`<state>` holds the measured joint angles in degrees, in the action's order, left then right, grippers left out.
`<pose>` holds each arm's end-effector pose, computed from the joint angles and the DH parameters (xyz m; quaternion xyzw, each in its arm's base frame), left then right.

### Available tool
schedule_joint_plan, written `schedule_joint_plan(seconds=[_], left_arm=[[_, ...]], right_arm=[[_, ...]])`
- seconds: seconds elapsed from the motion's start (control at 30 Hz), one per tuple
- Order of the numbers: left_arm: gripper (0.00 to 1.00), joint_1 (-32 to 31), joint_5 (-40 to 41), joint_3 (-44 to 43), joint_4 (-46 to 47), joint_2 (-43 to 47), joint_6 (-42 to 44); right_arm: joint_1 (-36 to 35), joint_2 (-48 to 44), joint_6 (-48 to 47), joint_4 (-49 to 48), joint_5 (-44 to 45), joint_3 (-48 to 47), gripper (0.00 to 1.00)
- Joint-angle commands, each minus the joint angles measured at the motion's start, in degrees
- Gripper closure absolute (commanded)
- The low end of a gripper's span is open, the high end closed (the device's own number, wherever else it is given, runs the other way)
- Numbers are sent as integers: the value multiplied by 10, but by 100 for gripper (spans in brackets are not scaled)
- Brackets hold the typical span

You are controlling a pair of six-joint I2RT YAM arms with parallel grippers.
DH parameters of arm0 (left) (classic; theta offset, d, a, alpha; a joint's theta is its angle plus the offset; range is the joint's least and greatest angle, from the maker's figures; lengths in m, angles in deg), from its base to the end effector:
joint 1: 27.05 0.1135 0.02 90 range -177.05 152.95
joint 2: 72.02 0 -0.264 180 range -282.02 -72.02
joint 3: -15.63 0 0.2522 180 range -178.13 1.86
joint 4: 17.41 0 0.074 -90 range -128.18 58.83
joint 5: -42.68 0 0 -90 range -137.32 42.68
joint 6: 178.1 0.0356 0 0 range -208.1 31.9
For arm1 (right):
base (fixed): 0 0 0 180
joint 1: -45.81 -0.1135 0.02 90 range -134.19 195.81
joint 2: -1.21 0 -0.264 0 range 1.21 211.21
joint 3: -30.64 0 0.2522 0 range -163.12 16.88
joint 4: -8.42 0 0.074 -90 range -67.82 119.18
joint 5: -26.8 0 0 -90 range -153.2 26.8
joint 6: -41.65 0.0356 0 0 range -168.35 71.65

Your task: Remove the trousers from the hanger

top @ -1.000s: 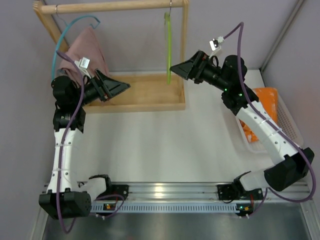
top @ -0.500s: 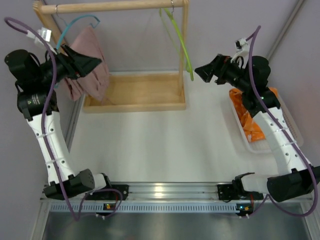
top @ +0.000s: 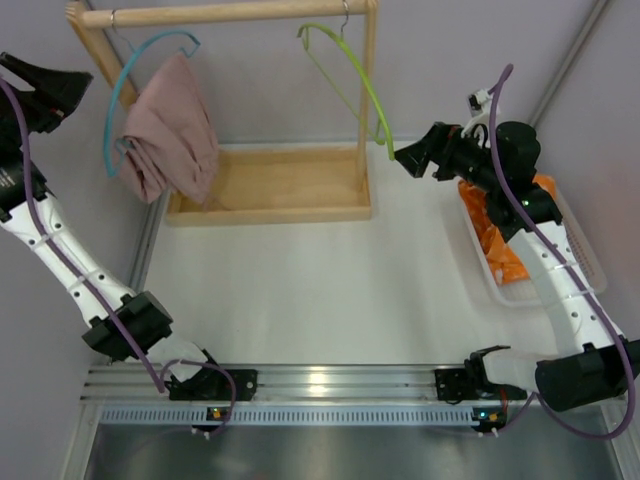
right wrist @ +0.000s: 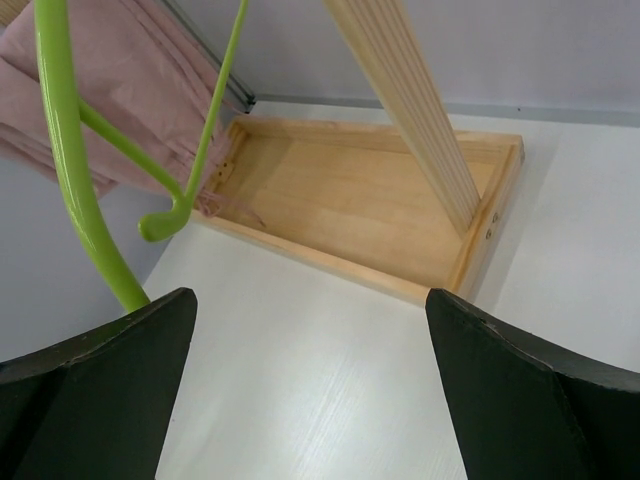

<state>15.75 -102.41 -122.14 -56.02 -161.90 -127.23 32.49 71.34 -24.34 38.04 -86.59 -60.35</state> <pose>0.2265 0.1700 0.5798 -0.1103 0.6646 -0.2777 0.6849 0.2608 0.0763 0.4353 -0.0622 0.7523 0.3498 0.5548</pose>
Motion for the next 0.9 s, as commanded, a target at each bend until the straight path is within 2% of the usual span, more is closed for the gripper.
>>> schedule_joint_plan(seconds=[0.0, 0.1, 0.33, 0.5, 0.87], left_arm=[[18, 4, -25, -20, 59, -20, -32], [20, 4, -43, -13, 59, -28, -31], [25, -14, -47, 68, 60, -10, 21], [33, -62, -47, 122, 59, -12, 23], [47, -167, -11, 181, 59, 25, 36]], right_arm=[[7, -19, -6, -28, -9, 2, 1], [7, -13, 2, -33, -9, 2, 1], [7, 1, 24, -47, -18, 5, 1], [7, 8, 37, -48, -27, 1, 1], [11, 10, 54, -63, -56, 11, 1]])
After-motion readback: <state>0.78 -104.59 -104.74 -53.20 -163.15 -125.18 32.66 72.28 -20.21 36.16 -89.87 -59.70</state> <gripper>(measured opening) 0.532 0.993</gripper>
